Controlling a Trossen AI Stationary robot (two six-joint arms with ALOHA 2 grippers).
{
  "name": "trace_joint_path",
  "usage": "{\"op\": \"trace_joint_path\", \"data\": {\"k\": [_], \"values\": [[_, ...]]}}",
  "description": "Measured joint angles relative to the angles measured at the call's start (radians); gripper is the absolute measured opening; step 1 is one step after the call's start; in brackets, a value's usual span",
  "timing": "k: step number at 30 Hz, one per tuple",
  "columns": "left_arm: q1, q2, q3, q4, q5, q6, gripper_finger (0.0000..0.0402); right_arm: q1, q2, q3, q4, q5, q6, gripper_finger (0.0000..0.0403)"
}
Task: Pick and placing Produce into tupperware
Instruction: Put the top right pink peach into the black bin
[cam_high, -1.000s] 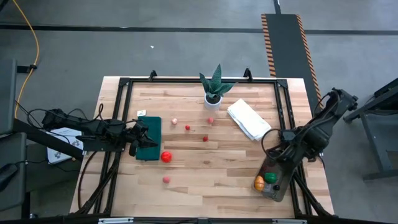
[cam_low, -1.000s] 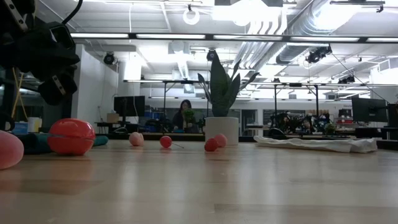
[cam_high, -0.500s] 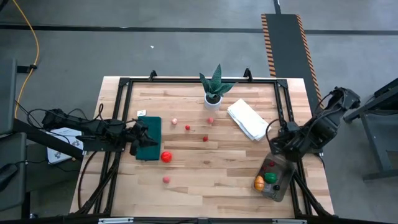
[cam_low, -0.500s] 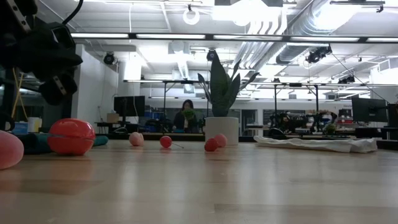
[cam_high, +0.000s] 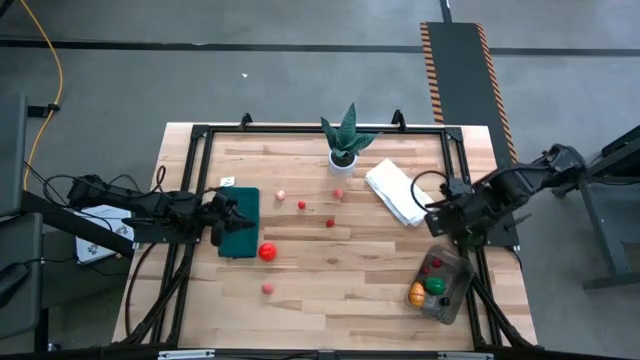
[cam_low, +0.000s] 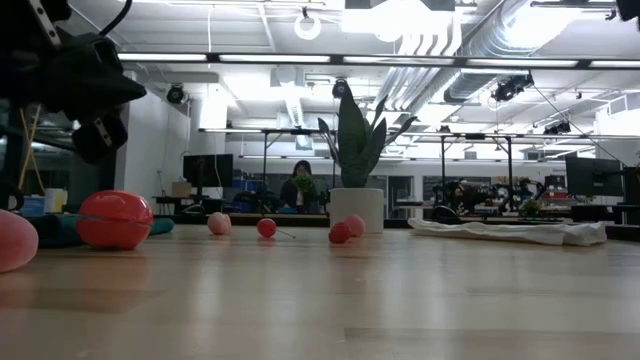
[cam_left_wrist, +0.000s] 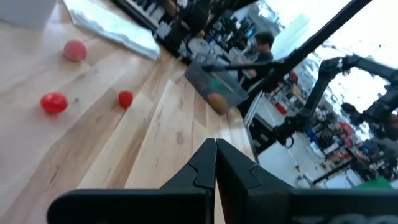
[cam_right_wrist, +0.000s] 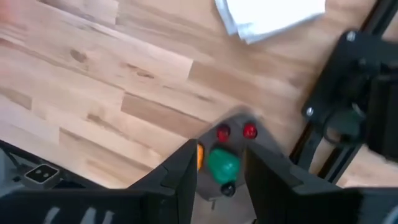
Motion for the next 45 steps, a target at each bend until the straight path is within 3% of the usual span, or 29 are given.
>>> {"op": "trace_joint_path", "data": {"k": [27,37,45], "values": [[0.0,0.0,0.0,0.018,-0.014,-0.159,0.0001,-0.568,0.001,-0.001,0.001,-0.022,-0.797,0.0117],[0.0,0.0,0.0,0.019,-0.014,-0.162,0.0001,-0.717,0.027,-0.001,0.009,-0.038,-1.022,0.0117],[0.0,0.0,0.0,0.02,-0.041,-0.162,0.0001,-0.774,0.141,-0.001,0.043,-0.092,-1.201,0.0117]]}}
